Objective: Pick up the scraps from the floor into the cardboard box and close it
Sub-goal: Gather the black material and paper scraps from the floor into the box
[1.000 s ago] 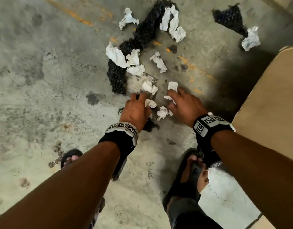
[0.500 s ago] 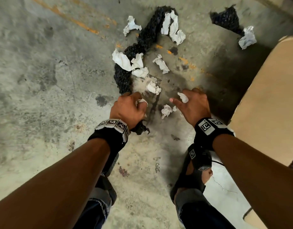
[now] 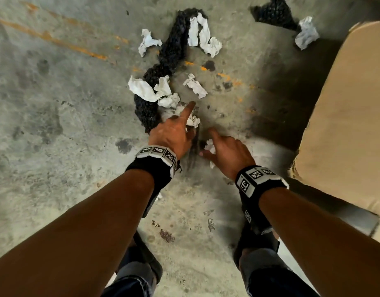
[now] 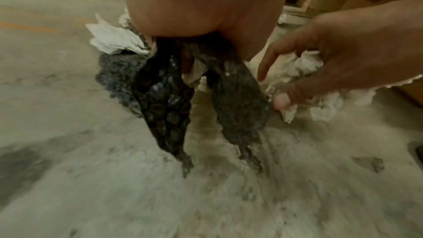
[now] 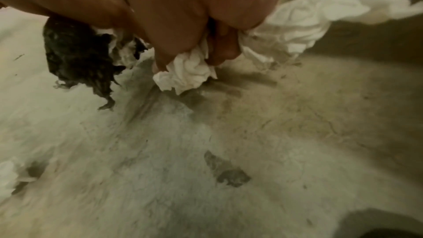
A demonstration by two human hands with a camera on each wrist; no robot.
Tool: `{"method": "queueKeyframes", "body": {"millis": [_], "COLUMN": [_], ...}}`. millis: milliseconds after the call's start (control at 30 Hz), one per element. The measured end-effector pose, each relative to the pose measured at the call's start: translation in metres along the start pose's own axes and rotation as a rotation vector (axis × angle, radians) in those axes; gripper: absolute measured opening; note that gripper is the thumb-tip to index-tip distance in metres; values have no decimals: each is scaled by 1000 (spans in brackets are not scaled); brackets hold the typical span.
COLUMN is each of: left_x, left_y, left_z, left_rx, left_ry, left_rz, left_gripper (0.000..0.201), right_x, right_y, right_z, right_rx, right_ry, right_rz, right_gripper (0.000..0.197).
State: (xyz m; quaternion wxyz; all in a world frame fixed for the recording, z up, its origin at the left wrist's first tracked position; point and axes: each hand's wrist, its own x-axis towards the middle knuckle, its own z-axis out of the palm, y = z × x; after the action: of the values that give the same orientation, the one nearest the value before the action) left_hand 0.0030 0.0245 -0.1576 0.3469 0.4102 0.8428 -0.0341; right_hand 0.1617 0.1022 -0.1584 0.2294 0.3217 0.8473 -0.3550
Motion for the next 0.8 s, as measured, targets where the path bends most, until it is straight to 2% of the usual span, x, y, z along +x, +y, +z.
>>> {"method": "queueKeyframes", "body": {"millis": [133,233,467,633,800], "left_x": [16,18,-30,-64,-79], "left_y": [5,4,4,71,200], "left_z": [12,12,-64,-146,-174], "left_rx": [37,29,8,-34,-194], "left_ry": [-40,-63,-52,-29,68], "left_rz": [-3,-34,-58,-15,123], "left_gripper": [60,47,36,29,27], "right_x": [8,6,-40,-97,-166], "right_y": [1,-2,-19,-18,40], "right_z": [16,11,-43,-118,-201], "right_rx": [-37,31,210,299,412], "right_ry": [7,35,141,239,460], "right_rz": [47,57,79,109,189], "right_gripper": [30,27,28,28,25]}}
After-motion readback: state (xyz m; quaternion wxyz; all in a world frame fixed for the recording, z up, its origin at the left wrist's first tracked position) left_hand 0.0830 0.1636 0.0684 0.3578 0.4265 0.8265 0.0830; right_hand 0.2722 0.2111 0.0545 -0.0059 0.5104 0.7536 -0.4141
